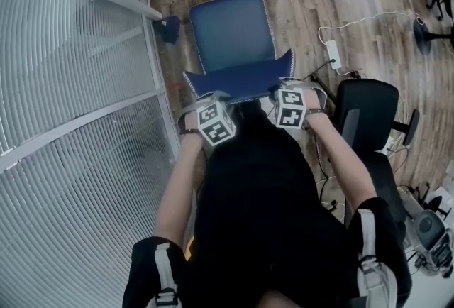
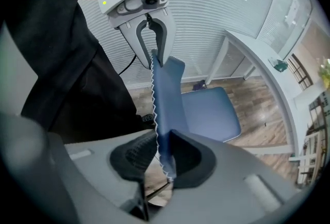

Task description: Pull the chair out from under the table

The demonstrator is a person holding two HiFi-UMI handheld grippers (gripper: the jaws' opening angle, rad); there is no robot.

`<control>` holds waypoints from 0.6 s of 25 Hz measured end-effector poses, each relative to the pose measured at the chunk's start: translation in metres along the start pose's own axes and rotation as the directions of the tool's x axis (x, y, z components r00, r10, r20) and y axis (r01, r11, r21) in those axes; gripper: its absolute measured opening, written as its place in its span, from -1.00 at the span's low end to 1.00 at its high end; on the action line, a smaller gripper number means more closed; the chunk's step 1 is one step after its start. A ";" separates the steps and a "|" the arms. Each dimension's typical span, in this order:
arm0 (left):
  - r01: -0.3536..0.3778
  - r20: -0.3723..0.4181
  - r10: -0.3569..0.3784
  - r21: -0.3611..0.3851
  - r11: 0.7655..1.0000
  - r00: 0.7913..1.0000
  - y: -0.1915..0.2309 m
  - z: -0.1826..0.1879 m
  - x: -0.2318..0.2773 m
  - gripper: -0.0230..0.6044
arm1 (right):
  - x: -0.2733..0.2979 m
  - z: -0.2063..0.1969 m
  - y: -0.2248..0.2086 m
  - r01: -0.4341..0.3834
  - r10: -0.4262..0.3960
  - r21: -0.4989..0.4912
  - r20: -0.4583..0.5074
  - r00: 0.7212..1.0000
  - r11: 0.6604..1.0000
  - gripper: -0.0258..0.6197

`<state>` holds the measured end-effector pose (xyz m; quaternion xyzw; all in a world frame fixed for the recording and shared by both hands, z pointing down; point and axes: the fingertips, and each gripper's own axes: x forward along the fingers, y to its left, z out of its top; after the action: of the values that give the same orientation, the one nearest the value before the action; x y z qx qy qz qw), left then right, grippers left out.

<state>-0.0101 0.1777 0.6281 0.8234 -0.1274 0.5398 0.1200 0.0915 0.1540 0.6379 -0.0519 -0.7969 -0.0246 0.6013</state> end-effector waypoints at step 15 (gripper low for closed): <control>-0.062 0.082 0.059 0.028 0.998 0.995 0.029 0.009 -0.006 -0.67 | -0.006 0.006 -0.031 0.046 -0.053 0.094 0.068 0.996 0.995 -0.63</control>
<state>-0.0150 0.1483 0.6207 0.8422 -0.1488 0.5112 0.0857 0.0841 0.1236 0.6310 -0.0051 -0.8189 -0.0008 0.5739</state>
